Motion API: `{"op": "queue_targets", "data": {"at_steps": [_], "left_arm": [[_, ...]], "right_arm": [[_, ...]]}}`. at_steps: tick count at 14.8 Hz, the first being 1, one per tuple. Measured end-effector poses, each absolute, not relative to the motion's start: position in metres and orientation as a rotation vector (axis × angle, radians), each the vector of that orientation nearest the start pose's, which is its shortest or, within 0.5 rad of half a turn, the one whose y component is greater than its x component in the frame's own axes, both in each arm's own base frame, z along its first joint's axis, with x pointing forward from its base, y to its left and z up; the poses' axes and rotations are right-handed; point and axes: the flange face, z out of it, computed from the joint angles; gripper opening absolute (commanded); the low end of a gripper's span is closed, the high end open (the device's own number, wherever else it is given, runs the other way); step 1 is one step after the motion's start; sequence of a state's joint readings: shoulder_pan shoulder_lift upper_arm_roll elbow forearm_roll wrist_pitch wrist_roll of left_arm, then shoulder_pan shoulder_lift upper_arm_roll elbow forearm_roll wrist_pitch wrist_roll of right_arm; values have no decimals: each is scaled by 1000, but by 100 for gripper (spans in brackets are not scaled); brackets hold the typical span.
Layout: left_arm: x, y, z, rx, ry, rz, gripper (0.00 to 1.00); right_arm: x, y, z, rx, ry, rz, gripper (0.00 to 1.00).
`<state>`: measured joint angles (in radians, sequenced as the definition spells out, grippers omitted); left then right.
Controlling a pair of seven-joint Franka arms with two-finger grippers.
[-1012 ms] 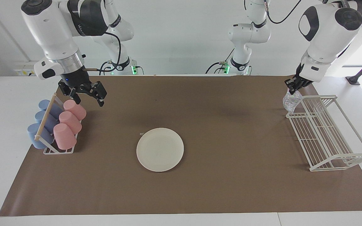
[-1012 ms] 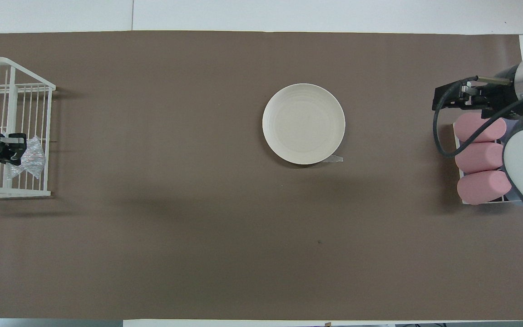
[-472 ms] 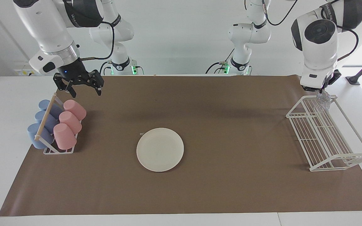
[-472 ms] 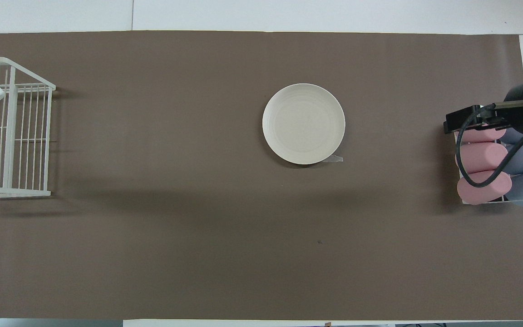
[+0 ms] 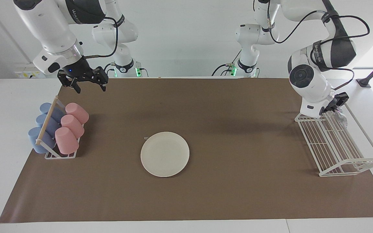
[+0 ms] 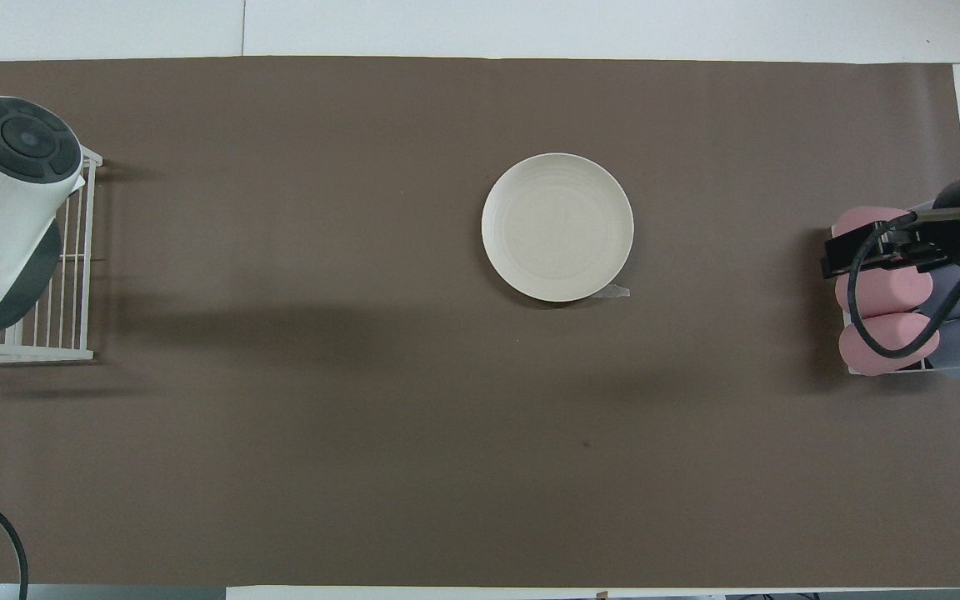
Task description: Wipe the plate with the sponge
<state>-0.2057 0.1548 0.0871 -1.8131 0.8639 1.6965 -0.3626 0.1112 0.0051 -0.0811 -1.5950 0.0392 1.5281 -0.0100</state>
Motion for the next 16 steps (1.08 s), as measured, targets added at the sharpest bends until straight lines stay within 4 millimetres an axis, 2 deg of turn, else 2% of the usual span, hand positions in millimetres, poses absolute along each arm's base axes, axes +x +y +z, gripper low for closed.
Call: {"op": "queue_targets", "data": {"at_steps": [4, 7, 8, 10, 11, 14, 15, 16], "left_arm": [[577, -10, 439, -2246, -111, 19, 0], [574, -17, 437, -2251, -110, 0, 0], [574, -17, 437, -2257, -105, -11, 18], [574, -19, 438, -2263, -101, -20, 72], [574, -20, 438, -2268, -99, -27, 81], [575, -22, 437, -2283, -97, -40, 96], [575, -23, 436, -2294, -101, -39, 100], [574, -24, 434, -2304, -112, -38, 100]], "right_arm": [[550, 15, 607, -3101, -44, 112, 100], [550, 15, 607, -3101, -43, 114, 100], [550, 15, 607, -3101, -43, 119, 100], [548, 15, 605, -3100, -44, 143, 100], [547, 15, 605, -3099, -44, 157, 100], [545, 15, 605, -3098, -44, 168, 100], [545, 15, 607, -3099, -46, 164, 100], [545, 16, 608, -3099, -49, 158, 100]]}}
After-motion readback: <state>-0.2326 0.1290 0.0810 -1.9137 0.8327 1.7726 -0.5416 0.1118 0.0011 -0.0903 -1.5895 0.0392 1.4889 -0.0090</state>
